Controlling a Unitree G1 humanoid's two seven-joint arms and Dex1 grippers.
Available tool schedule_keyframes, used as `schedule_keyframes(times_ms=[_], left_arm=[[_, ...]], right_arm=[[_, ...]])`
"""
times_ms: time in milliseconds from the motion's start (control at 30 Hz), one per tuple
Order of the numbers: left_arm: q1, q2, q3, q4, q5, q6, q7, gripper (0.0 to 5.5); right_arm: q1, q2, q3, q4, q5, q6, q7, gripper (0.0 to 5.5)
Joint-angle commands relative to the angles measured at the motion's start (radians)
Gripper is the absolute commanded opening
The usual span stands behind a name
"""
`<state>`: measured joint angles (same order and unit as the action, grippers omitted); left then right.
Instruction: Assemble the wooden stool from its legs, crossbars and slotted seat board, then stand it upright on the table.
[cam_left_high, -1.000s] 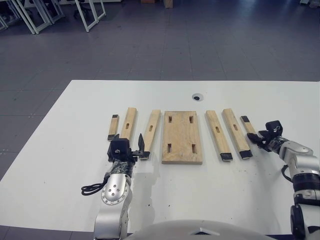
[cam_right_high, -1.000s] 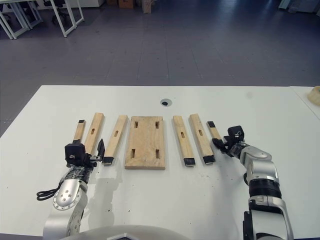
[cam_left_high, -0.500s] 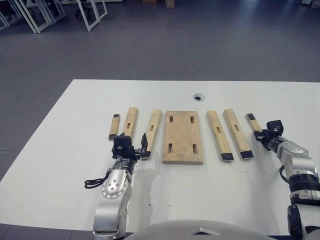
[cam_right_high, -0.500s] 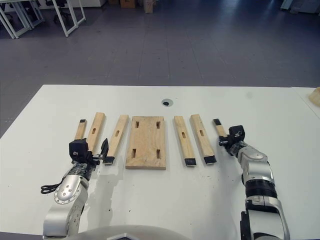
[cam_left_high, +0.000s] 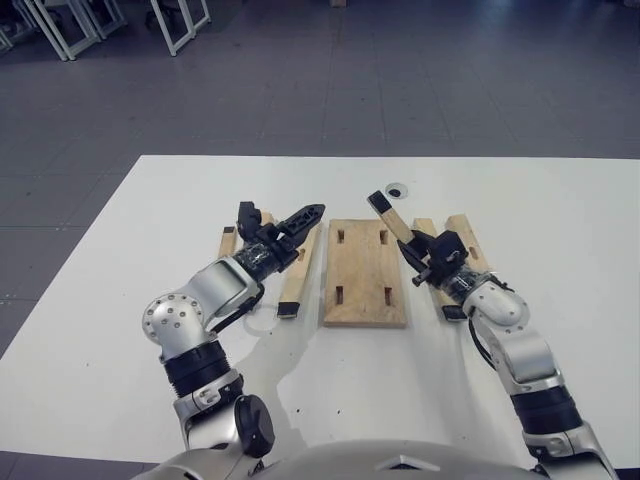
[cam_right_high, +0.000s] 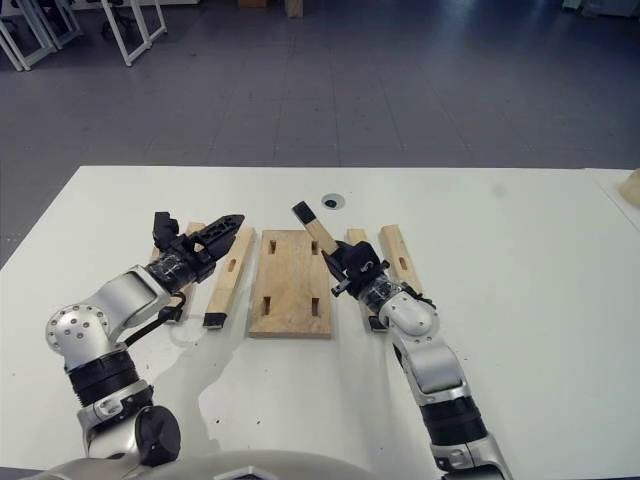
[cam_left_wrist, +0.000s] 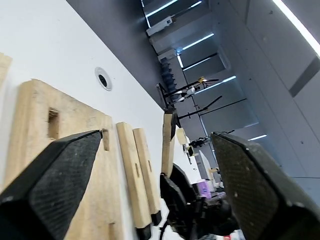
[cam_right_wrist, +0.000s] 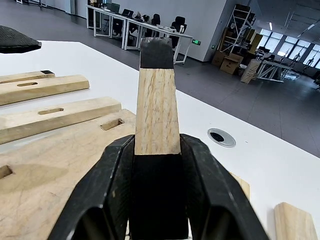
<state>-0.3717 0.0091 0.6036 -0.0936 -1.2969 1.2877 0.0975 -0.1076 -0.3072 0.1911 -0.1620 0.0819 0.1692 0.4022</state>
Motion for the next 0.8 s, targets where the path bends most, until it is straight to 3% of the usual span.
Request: schedule_keyframes(times_ms=[33, 300, 800], left_arm=[[-0.016, 0.018, -0.025, 0.012, -0.186, -0.001, 0.095, 4.05], [0.032, 0.039, -0.200, -0.035, -0.384, -0.117, 0.188, 4.05], [0.058, 0.136, -0.369, -0.018, -0.356, -0.254, 0.168, 4.05]], right_arm=[[-0.027, 0.033, 0.009, -0.051, 0.003, 0.032, -0.005, 1.28], [0.000, 0.123, 0.047, -0.204, 0.060, 0.169, -0.025, 1.28], [0.053, 0.128, 0.097, -0.282, 0.112, 0.293, -0.008, 1.28]])
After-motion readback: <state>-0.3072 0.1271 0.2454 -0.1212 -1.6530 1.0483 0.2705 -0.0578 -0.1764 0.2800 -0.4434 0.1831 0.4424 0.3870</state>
